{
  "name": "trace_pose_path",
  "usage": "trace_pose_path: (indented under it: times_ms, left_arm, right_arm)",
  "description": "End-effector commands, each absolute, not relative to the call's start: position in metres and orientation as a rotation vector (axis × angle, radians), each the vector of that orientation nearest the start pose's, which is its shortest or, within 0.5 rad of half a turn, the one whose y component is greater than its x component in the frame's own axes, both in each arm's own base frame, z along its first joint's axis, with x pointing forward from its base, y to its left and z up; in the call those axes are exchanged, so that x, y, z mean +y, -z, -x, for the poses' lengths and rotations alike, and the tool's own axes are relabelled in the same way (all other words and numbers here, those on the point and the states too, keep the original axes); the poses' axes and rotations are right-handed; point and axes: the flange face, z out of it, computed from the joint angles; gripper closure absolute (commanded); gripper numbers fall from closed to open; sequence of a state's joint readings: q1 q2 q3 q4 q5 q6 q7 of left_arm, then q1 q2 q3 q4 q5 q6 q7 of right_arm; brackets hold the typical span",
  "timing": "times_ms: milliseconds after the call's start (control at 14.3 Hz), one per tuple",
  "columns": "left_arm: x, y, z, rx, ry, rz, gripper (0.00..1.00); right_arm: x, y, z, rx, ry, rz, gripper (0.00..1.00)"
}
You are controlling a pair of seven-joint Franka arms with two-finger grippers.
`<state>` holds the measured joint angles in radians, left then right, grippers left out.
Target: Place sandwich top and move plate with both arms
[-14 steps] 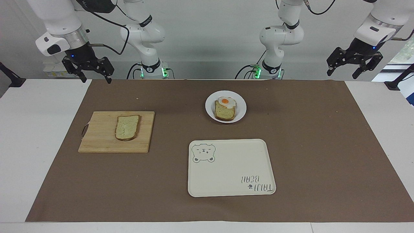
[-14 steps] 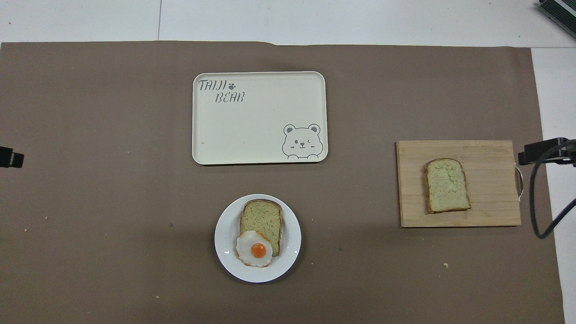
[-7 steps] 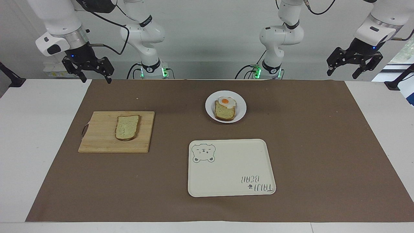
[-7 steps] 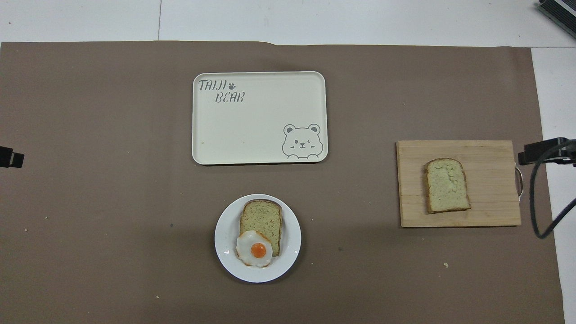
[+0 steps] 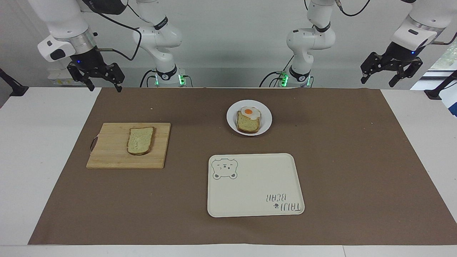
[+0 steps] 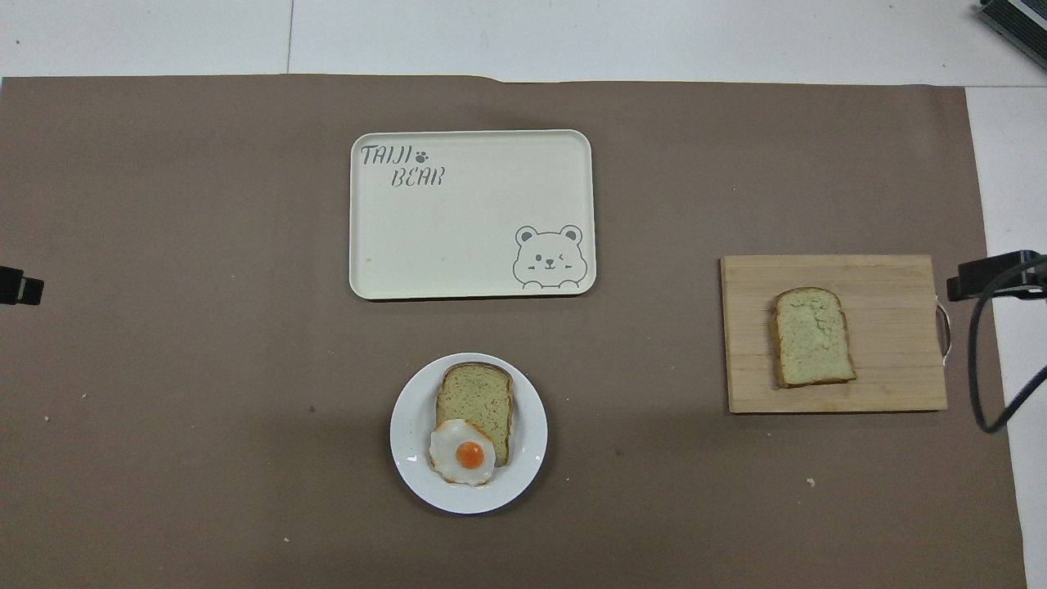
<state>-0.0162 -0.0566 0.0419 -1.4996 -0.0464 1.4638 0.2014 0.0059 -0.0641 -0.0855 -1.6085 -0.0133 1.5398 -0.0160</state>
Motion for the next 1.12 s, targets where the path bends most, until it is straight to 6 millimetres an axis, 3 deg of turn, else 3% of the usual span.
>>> trace_pose_path:
  times_ms: [0, 279, 768, 1047]
  left_arm:
    - [0.011, -0.681, -0.517, 0.272, 0.038, 3.164, 0.0]
    - [0.011, -0.681, -0.517, 0.272, 0.038, 3.164, 0.0]
    - [0.011, -0.681, -0.517, 0.272, 0.038, 3.164, 0.0]
    - [0.011, -0.681, -0.517, 0.272, 0.038, 3.164, 0.0]
  right_arm:
    - [-0.047, -0.641, -0.519, 0.046, -0.032, 3.145, 0.0]
    - [-0.047, -0.636, -0.519, 0.043, -0.018, 3.145, 0.0]
    - [-0.049, -0.596, -0.529, 0.044, -0.01, 3.145, 0.0]
    - [-0.06, -0.55, -0.533, -0.021, -0.01, 3.14, 0.0]
